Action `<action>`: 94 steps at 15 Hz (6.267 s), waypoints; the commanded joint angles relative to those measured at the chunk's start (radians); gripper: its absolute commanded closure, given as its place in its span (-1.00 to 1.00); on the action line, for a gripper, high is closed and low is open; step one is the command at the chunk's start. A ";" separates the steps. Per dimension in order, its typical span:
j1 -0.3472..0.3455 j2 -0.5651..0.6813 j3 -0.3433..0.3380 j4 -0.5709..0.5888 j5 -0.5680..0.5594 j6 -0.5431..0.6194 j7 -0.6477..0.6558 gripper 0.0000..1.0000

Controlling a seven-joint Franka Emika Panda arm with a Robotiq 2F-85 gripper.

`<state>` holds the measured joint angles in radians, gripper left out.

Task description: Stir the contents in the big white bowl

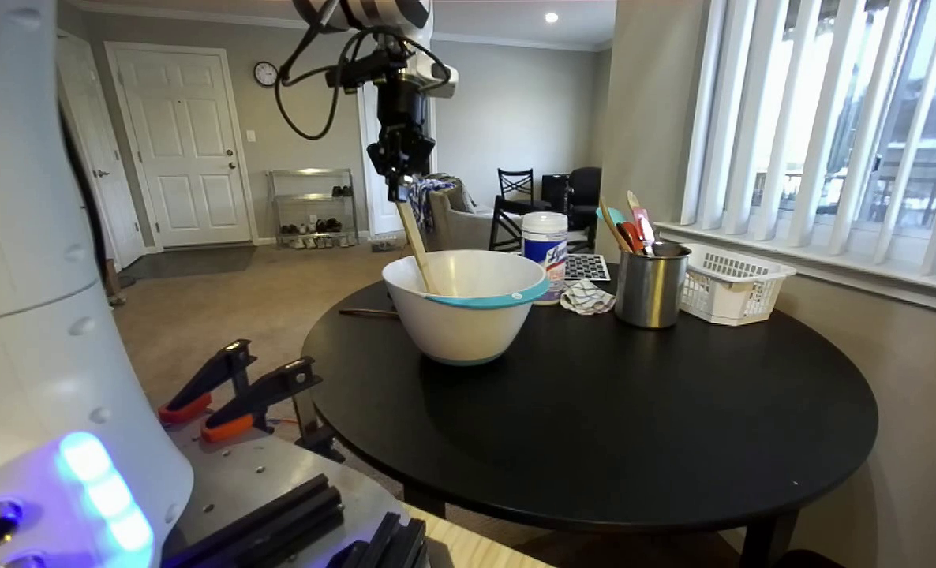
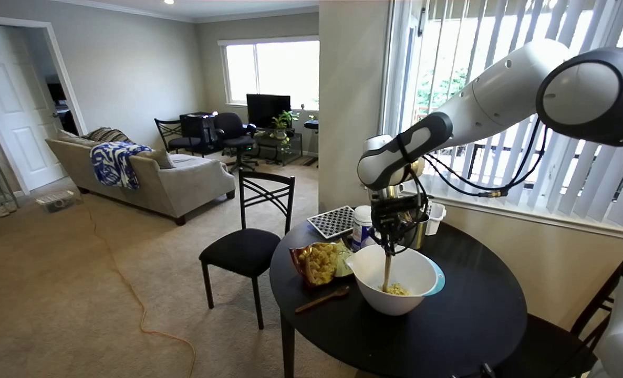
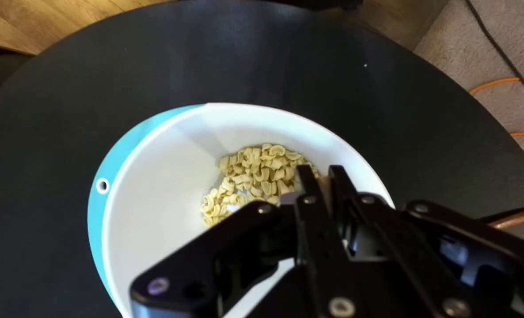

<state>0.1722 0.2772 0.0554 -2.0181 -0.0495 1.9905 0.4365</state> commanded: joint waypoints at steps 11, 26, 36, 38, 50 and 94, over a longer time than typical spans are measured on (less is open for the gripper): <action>0.020 0.037 -0.018 0.065 -0.140 -0.158 0.066 0.90; 0.051 0.057 0.009 0.052 -0.113 0.194 0.135 0.90; 0.014 0.055 0.036 0.049 0.036 0.050 -0.107 0.90; 0.020 0.057 0.025 0.059 0.001 -0.041 -0.110 0.90; 0.053 0.080 0.016 0.122 -0.142 -0.331 -0.082 0.90; 0.118 0.173 0.040 0.094 -0.262 -0.263 0.010 0.90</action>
<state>0.3217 0.4782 0.0598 -1.9048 -0.3587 1.7272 0.5823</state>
